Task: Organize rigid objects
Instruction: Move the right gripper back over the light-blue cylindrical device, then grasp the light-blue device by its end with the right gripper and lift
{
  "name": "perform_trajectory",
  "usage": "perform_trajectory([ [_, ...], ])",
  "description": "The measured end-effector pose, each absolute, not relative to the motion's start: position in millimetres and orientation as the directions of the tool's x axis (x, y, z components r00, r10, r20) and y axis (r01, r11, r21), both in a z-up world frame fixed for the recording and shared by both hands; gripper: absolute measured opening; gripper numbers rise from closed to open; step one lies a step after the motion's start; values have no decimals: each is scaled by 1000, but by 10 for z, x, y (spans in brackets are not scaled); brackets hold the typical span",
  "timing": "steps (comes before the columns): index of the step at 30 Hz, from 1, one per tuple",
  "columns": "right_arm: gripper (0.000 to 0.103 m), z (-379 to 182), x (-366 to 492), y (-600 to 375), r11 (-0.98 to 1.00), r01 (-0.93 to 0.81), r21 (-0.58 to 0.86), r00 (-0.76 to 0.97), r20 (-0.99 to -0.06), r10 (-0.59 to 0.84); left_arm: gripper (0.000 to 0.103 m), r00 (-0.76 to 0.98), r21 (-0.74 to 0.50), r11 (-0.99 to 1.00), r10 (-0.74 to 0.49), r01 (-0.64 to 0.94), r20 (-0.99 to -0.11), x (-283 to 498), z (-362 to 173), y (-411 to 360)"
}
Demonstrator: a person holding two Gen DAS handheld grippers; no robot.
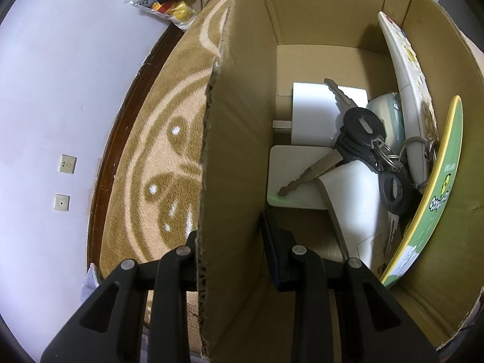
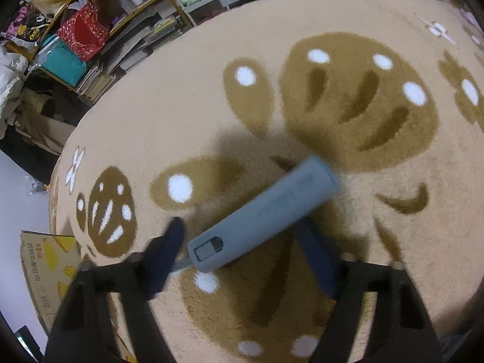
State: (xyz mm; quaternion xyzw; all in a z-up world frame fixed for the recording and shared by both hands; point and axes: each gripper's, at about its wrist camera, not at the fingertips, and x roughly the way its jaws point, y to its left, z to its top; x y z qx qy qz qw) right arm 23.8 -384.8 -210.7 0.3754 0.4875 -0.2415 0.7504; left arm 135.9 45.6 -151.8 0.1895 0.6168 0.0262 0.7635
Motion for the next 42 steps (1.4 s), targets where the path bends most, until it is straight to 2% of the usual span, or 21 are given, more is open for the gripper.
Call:
perform_trajectory([
  [1,62,-2127,255,-3848,605,724,332,409,-913,12,28,238,323,926,275,194,-932,1364,-1524,448],
  [5,59,-2137,339,-3806,633,714,300,399,-917,-15,28,238,324,926,276,195,-931,1368,-1535,438],
  [9,43,-2115,450,-3730,673,671,311,406,-914,18,28,237,322,927,275,194,-932,1366,-1543,428],
  [16,35,-2062,497,-3567,735,628,256,401,-916,-23,28,236,322,927,274,193,-932,1370,-1546,428],
  [28,32,-1715,527,-3197,809,532,251,504,-861,-64,28,236,319,928,272,193,-933,1372,-1559,435],
  [42,31,-1487,492,-3113,796,541,271,545,-834,-87,28,235,318,928,271,193,-933,1375,-1560,441],
])
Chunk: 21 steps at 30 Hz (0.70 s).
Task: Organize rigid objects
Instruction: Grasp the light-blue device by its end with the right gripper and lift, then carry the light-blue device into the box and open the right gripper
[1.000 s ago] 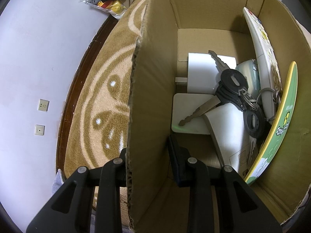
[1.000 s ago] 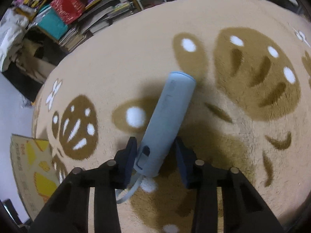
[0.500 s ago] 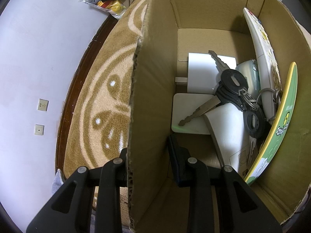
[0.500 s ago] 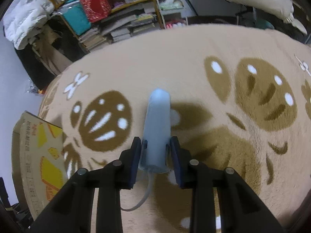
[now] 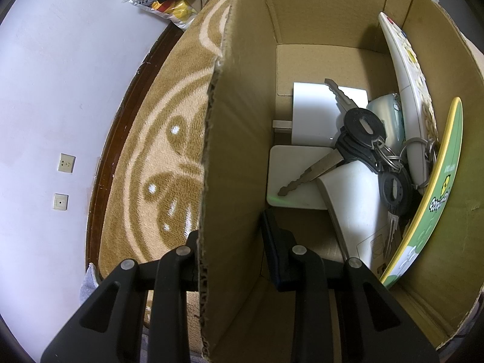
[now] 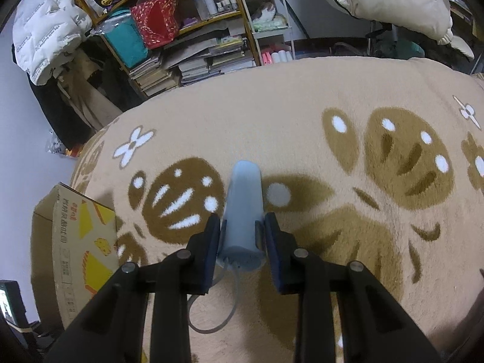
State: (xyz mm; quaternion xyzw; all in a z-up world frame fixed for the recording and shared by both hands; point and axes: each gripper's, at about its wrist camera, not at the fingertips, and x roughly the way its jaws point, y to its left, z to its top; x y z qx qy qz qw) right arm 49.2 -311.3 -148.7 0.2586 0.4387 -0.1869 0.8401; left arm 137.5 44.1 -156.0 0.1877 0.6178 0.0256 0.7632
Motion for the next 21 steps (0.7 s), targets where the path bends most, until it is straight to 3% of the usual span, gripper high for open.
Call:
perform_trajectory([
  [5,27,-1224,479,-3022,814,500,297,610,-787,-88,28,236,319,928,271,193,-933,1372,-1557,442],
  [6,10,-1179,500,-2986,823,486,294,619,-780,-87,28,236,319,928,272,193,-933,1373,-1557,442],
  [7,1,-1135,526,-2942,833,473,287,628,-773,-90,28,236,319,928,272,193,-933,1373,-1556,442],
  [11,1,-1038,642,-2853,850,455,265,646,-755,-111,28,236,318,928,271,193,-933,1374,-1557,442],
  [21,3,-1277,682,-2749,875,428,228,562,-825,-60,28,234,312,931,266,190,-935,1375,-1584,447],
])
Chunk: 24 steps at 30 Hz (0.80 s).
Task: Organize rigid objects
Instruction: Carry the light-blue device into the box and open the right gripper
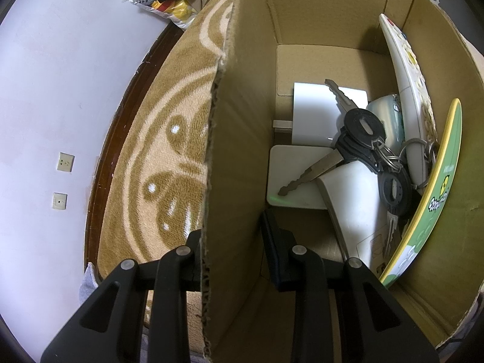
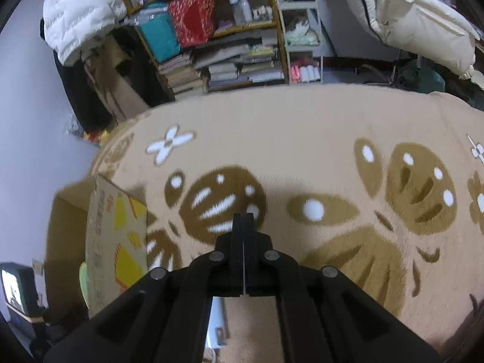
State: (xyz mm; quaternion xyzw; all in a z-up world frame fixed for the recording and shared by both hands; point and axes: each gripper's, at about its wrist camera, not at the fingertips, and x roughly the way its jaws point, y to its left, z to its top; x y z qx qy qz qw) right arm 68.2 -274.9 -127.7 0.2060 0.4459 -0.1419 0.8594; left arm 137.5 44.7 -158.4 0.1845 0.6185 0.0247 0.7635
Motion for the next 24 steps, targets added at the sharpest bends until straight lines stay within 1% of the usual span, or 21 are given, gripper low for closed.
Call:
perform_trajectory([
  [5,15,-1428,652,-2636,882,402,247,534,-846,-7,28,234,312,931,266,190,-935,1374,-1585,447],
  [6,21,-1462,651,-2608,884,395,249,528,-849,3,28,234,313,930,267,190,-935,1375,-1585,448],
  [7,30,-1496,649,-2581,886,388,254,522,-853,16,28,234,314,930,268,191,-935,1377,-1586,447],
  [9,41,-1567,643,-2524,885,381,269,509,-860,42,28,235,316,929,269,192,-934,1374,-1589,445],
  [11,44,-1625,623,-2468,887,381,260,496,-867,42,28,234,315,930,268,192,-934,1373,-1587,449],
  [13,57,-1687,625,-2437,883,379,276,483,-873,66,28,235,315,929,268,192,-934,1371,-1590,446],
  [15,59,-1753,613,-2401,879,367,303,474,-874,104,28,236,317,928,270,193,-934,1370,-1589,447],
  [23,58,-1974,679,-2264,896,352,272,407,-906,115,28,235,316,929,269,193,-934,1369,-1590,449],
  [24,56,-2009,687,-2242,897,353,267,398,-910,115,28,235,315,929,268,193,-934,1369,-1589,450],
])
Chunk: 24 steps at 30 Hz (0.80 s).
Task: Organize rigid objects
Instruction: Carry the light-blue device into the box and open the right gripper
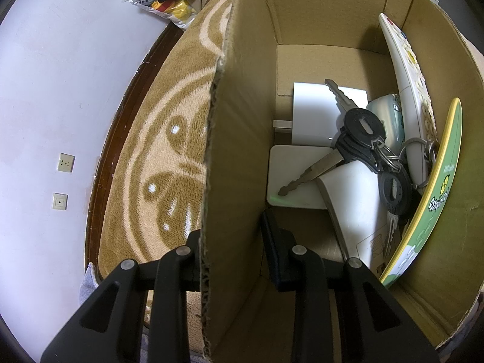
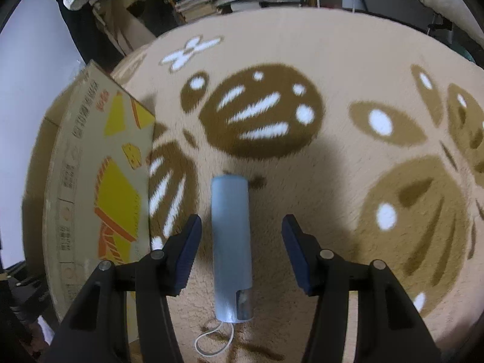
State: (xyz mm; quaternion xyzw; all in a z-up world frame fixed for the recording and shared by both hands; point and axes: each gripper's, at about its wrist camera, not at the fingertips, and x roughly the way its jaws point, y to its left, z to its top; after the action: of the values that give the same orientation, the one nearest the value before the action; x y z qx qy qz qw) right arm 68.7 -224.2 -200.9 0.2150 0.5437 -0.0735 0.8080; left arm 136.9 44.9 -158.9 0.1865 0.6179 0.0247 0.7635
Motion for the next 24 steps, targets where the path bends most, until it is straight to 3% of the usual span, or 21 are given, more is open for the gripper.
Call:
perform_trajectory([
  [4,29,-2086,675,-2202,892,342,296,389,-908,152,28,235,315,929,268,192,-934,1368,-1591,450],
  [9,28,-1965,590,-2131,914,323,248,429,-899,92,28,234,313,930,266,191,-935,1369,-1591,452],
  [24,28,-787,446,-2030,899,213,384,674,-723,149,28,238,306,934,260,185,-936,1320,-1553,448],
])
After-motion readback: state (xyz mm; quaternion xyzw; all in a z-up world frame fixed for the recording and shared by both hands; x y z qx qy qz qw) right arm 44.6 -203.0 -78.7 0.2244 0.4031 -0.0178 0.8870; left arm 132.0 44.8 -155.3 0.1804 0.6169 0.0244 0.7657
